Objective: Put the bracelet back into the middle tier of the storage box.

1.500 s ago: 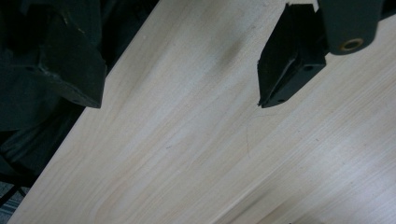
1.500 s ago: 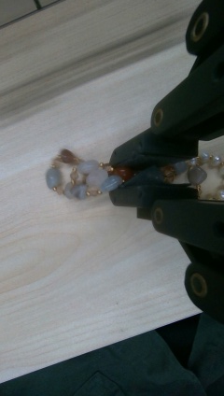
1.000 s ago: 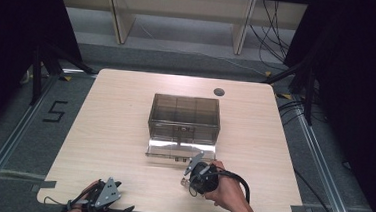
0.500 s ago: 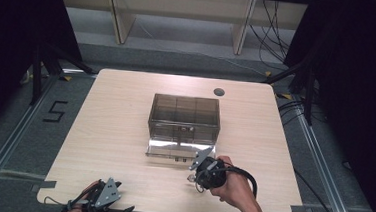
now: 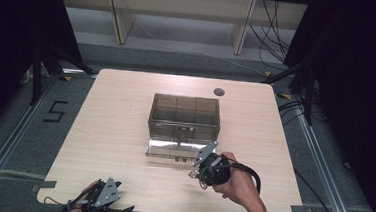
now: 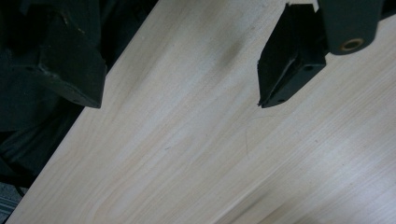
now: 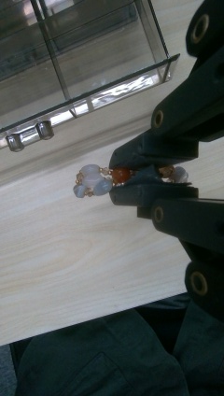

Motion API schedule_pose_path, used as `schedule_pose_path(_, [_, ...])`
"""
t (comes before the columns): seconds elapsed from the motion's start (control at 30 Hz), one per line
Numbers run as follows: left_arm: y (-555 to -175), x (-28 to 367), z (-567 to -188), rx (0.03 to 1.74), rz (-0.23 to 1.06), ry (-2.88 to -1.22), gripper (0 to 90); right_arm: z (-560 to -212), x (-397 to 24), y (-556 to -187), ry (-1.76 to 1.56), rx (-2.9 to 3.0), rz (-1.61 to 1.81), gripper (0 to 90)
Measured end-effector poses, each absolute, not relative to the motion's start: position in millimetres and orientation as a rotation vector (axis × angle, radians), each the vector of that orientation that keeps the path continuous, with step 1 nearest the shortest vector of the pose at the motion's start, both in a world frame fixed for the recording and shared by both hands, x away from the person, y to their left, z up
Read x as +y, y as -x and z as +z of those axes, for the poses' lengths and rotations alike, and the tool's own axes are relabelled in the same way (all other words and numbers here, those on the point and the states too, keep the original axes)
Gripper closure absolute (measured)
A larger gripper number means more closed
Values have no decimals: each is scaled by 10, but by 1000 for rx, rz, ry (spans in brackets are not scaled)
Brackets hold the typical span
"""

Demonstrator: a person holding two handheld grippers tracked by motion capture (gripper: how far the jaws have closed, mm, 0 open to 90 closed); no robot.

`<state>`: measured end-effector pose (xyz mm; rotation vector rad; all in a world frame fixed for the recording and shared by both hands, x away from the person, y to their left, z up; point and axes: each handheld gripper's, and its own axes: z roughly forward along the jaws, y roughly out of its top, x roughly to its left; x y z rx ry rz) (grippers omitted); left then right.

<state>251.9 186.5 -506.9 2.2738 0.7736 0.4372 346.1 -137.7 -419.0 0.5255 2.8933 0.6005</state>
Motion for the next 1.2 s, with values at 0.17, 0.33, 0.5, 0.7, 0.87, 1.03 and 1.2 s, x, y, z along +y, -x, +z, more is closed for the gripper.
schedule_pose_path(0.17, [-2523, 1866, -5071, 771, 448, -2273, 157, -4110, -1377, -3472, -530, 2879, 611, 821])
schedule_pose_path(0.33, [-2518, 1863, -5073, 782, 437, -2260, 157, -4031, -1379, -3500, -521, 2864, 631, 821])
schedule_pose_path(0.5, [-2520, 1865, -5070, 776, 440, -2262, 157, -4023, -1368, -3531, -510, 2872, 636, 821])
schedule_pose_path(0.7, [-2519, 1863, -5069, 778, 450, -2273, 157, -4013, -1381, -3570, -529, 2867, 633, 821])
schedule_pose_path(0.87, [-2517, 1865, -5071, 776, 445, -2264, 156, -3985, -1414, -3603, -549, 2862, 633, 821])
schedule_pose_path(1.03, [-2520, 1867, -5072, 777, 448, -2263, 157, -3958, -1456, -3669, -567, 2853, 631, 821])
schedule_pose_path(1.2, [-2522, 1867, -5072, 780, 446, -2270, 156, -3901, -1483, -3747, -563, 2848, 629, 821])
